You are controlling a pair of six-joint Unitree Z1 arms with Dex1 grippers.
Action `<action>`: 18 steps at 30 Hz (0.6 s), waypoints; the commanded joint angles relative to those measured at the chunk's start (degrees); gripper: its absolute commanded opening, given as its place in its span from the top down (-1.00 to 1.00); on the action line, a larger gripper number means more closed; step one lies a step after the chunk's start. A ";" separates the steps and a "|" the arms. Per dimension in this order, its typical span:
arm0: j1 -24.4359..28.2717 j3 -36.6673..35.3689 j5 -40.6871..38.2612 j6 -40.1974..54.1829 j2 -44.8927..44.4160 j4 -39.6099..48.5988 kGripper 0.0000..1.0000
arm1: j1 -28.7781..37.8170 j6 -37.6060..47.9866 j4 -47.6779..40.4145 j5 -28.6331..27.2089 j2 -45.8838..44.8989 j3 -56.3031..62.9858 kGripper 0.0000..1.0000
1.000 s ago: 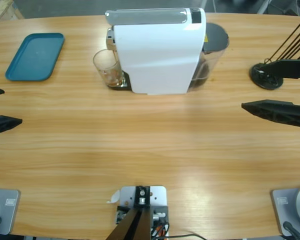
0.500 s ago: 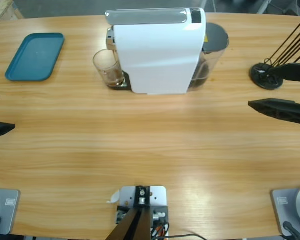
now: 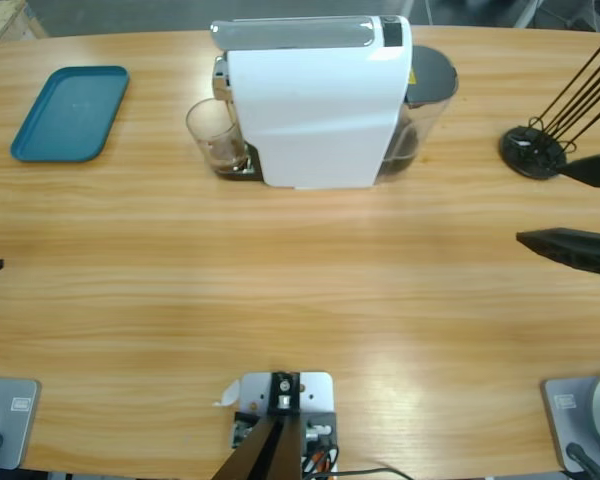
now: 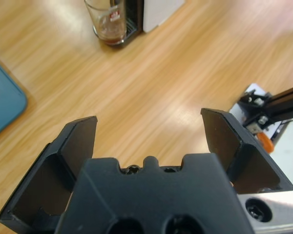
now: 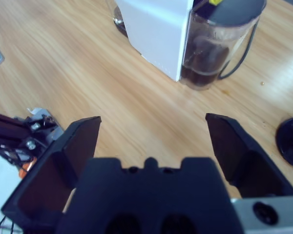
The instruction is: Pour coffee
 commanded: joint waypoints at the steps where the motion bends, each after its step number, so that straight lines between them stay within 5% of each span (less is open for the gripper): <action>1: 1.10 4.12 0.65 -1.49 -2.07 -1.41 -0.89 | 0.63 -0.72 4.16 -4.82 -2.35 -1.95 -0.98; 10: 1.12 11.45 2.79 -6.04 -13.89 -10.38 -0.93 | 0.63 -0.72 4.10 -5.34 -0.49 -2.26 -0.99; 18: 1.12 10.33 1.75 -5.92 -9.67 -10.31 -1.00 | 0.63 -0.72 3.94 -5.34 -1.35 -2.07 -0.98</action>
